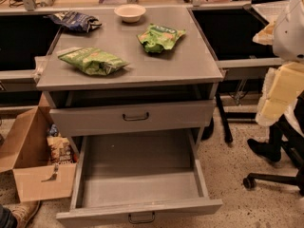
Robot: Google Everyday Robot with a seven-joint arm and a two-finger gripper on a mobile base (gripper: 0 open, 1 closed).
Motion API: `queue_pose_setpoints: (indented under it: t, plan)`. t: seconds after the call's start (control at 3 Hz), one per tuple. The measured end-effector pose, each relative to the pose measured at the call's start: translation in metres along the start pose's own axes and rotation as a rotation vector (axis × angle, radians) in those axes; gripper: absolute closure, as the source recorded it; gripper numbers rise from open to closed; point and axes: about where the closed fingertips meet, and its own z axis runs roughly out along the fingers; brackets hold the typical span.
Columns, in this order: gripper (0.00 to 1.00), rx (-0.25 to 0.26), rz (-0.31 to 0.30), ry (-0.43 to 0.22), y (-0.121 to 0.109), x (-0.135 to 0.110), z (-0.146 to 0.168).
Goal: Place green jalapeno chip bag into middle drawer
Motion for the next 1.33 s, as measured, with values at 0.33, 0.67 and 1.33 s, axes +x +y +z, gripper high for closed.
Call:
queue_pose_setpoints:
  t: [0.33,0.67,1.33]
  plan:
    - [0.00,0.000,0.000,0.000,0.000,0.000,0.000]
    - [0.00,0.014,0.037,-0.043,-0.007,-0.003,0.008]
    - [0.00,-0.049,0.215,-0.380,-0.071,-0.078,0.087]
